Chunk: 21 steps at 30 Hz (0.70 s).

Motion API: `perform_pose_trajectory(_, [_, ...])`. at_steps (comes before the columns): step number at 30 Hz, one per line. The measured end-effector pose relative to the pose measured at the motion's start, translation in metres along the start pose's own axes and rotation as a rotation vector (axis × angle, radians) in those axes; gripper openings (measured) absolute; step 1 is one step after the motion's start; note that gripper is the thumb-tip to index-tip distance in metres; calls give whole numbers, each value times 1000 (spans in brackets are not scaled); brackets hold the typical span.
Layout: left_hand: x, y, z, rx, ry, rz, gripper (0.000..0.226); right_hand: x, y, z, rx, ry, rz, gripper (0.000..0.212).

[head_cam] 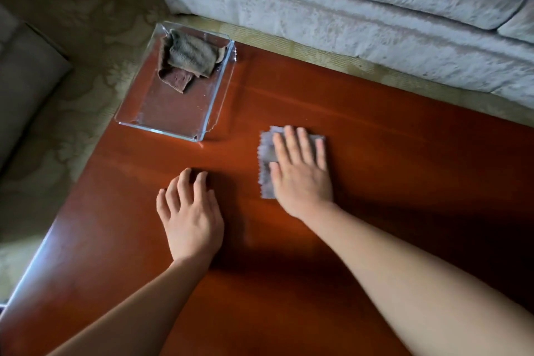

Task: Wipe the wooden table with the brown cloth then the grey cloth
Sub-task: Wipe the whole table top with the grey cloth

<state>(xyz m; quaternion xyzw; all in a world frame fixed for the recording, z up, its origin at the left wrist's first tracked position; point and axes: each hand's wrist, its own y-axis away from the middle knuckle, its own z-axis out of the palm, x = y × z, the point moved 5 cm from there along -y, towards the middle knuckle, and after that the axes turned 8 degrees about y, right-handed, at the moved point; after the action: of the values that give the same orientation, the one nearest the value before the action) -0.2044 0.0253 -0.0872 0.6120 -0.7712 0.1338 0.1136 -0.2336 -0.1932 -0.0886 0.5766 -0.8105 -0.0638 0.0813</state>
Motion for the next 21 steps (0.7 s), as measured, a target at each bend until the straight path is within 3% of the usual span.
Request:
perform_pose_trajectory(4, [3,0,4,4,-19,-3,44,-49,-19,-4,39,-3,-118,64])
perform_pose_trajectory(9, [2,0,1,13,-17,-14,44,-15,-19,-4,47,5,-185,63])
perform_pose_trajectory(17, [-1,-2,8,22,-48,5,46,152,-141,-12,-34,-54,325,66])
perform_pose_trajectory(21, [0,-2,9,-2,-74,14,46,145,-141,-13,-53,-63,367,63])
